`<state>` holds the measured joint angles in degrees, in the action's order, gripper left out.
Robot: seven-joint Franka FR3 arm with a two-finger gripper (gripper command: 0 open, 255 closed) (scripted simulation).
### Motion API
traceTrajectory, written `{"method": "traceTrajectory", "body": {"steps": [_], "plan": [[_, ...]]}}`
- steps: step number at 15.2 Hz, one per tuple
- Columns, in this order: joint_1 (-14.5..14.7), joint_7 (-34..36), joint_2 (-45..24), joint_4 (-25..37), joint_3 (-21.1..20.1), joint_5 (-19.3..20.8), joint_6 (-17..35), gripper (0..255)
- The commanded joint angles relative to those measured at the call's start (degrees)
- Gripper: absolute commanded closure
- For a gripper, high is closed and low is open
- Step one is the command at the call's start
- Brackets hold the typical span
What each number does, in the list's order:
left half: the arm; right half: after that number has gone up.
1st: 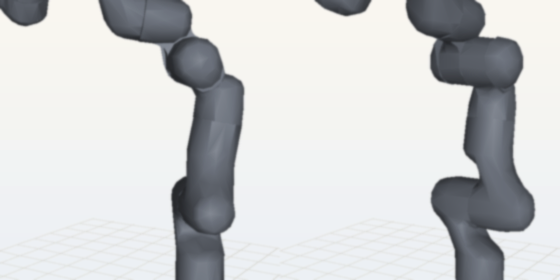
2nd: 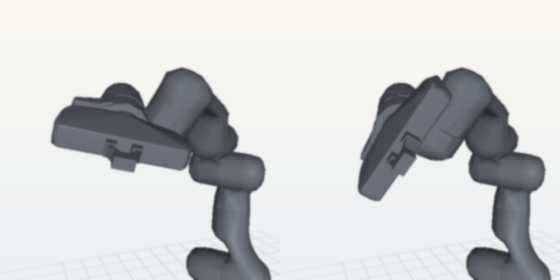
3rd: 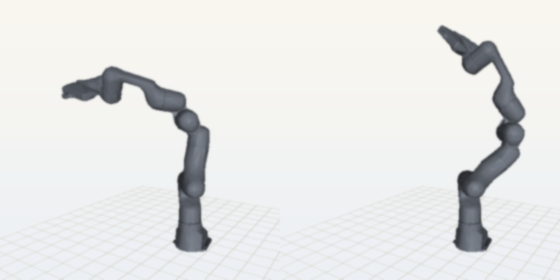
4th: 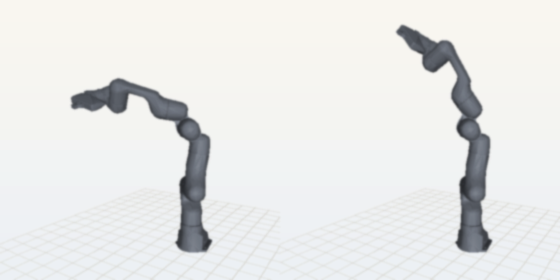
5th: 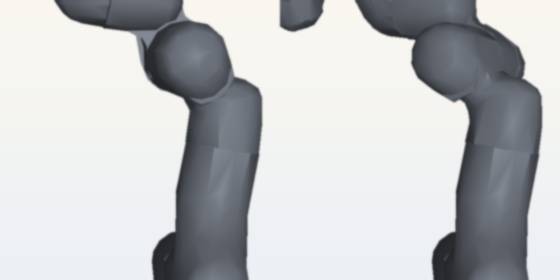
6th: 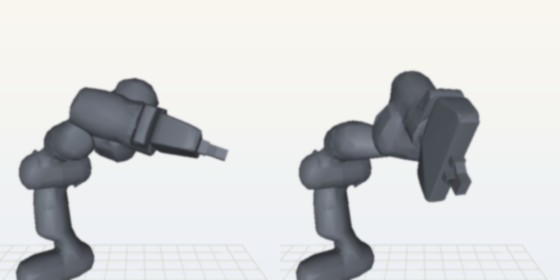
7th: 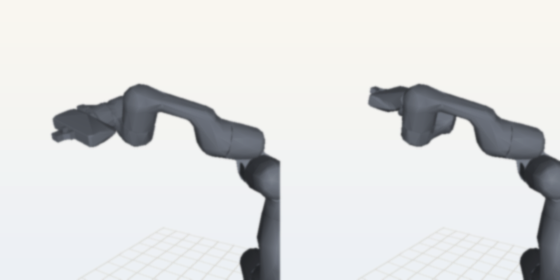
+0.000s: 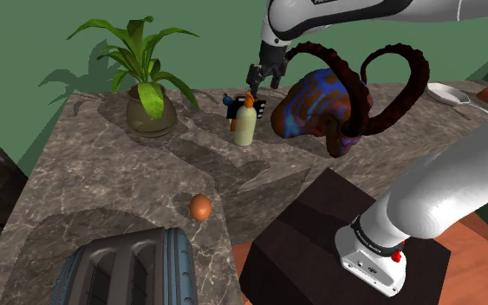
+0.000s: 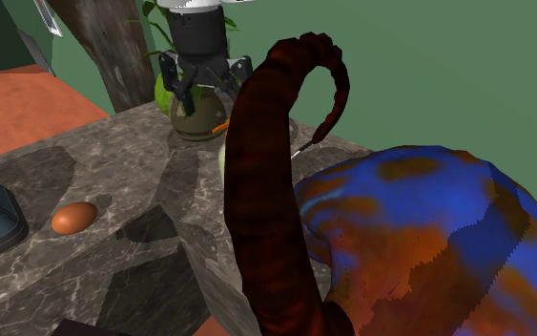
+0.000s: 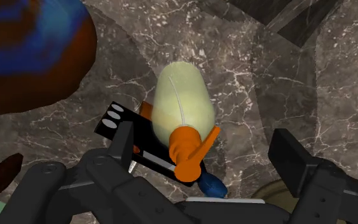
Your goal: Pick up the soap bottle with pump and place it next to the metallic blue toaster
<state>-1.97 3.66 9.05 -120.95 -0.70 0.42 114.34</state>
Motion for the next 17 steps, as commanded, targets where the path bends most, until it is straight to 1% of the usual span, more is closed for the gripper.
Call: {"method": "traceTrajectory", "body": {"steps": [1,3,4,11,17], "plan": [[-0.16,-0.34,-4.51,2.77,0.22,-0.07,1.4,0],[-0.23,-0.51,-9.07,6.12,0.31,-0.19,2.29,0],[-0.25,-0.53,-9.86,6.72,0.32,-0.21,2.41,0],[-0.27,-0.52,-11.96,3.28,0.32,-0.18,7.96,0],[-0.27,-0.52,-11.96,3.28,0.32,-0.18,7.96,0]]}}
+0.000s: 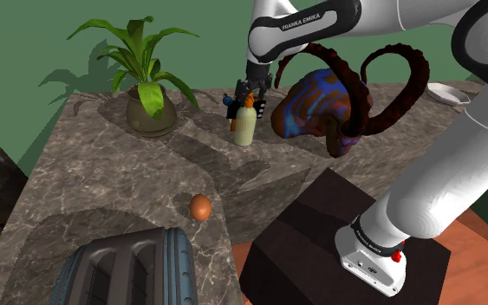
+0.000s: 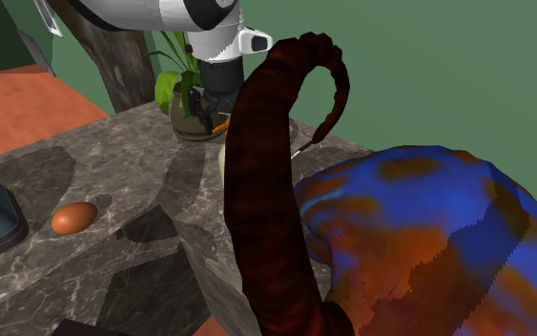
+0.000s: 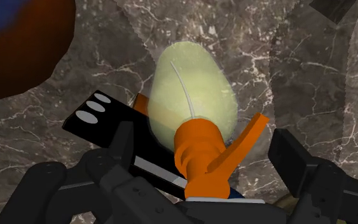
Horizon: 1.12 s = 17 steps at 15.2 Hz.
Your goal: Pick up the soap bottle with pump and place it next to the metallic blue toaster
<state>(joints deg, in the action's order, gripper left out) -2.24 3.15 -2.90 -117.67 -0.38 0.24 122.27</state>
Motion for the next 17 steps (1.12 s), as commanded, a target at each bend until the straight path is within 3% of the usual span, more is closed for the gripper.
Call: {"method": "traceTrajectory", "body": {"steps": [1,2,3,12,17], "plan": [[0.0,0.0,-0.01,-0.01,0.0,0.0,0.02,0],[0.0,0.0,-0.01,0.0,0.0,0.0,0.01,0],[0.0,0.0,-0.01,0.0,0.0,0.0,0.01,255],[0.0,0.0,-0.01,-0.01,0.0,0.0,0.02,255],[0.0,-0.02,1.31,2.36,0.0,-0.02,-3.67,255]]}}
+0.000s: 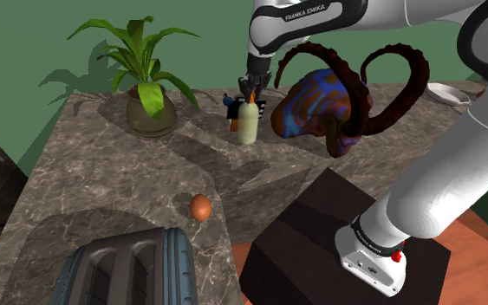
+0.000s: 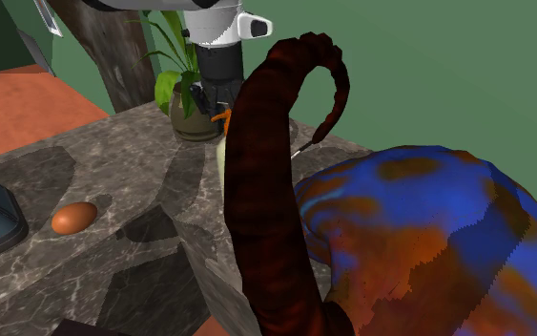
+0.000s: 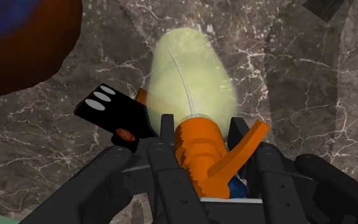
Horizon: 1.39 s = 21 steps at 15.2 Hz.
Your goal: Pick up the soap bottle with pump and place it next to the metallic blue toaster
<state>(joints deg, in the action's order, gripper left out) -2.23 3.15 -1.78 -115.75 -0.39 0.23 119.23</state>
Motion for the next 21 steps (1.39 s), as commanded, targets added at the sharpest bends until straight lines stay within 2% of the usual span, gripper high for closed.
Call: {"method": "traceTrajectory", "body": {"steps": [1,21], "plan": [[-0.01,-0.02,0.43,0.95,0.01,-0.01,-1.36,255],[-0.01,-0.08,2.54,13.93,0.0,-0.05,-16.45,255]]}}
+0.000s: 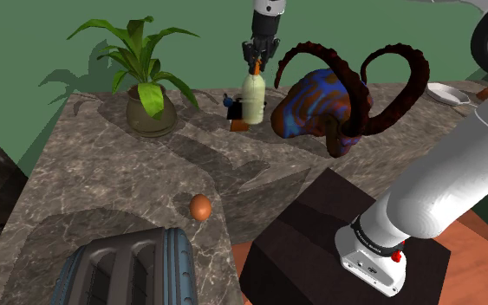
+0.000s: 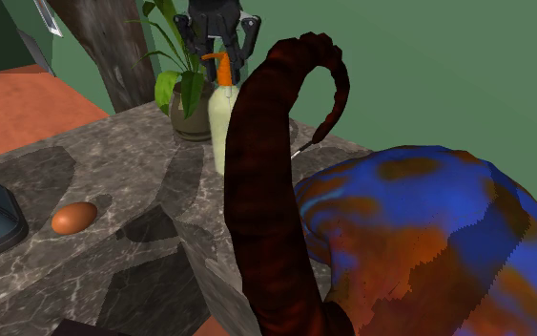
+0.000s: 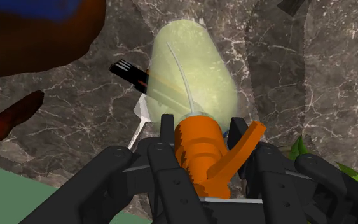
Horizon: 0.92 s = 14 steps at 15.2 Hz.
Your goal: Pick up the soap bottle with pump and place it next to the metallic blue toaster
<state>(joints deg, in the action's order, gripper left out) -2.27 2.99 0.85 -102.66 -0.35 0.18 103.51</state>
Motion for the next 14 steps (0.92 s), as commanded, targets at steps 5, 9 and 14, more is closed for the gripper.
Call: {"method": "traceTrajectory", "body": {"steps": [5,9,14], "plan": [[0.04,0.06,-0.35,5.0,-0.04,0.0,-4.64,255],[0.04,0.06,-0.8,8.65,-0.04,0.0,-7.84,255],[0.04,0.05,-1.71,13.67,-0.04,0.01,-11.95,255]]}}
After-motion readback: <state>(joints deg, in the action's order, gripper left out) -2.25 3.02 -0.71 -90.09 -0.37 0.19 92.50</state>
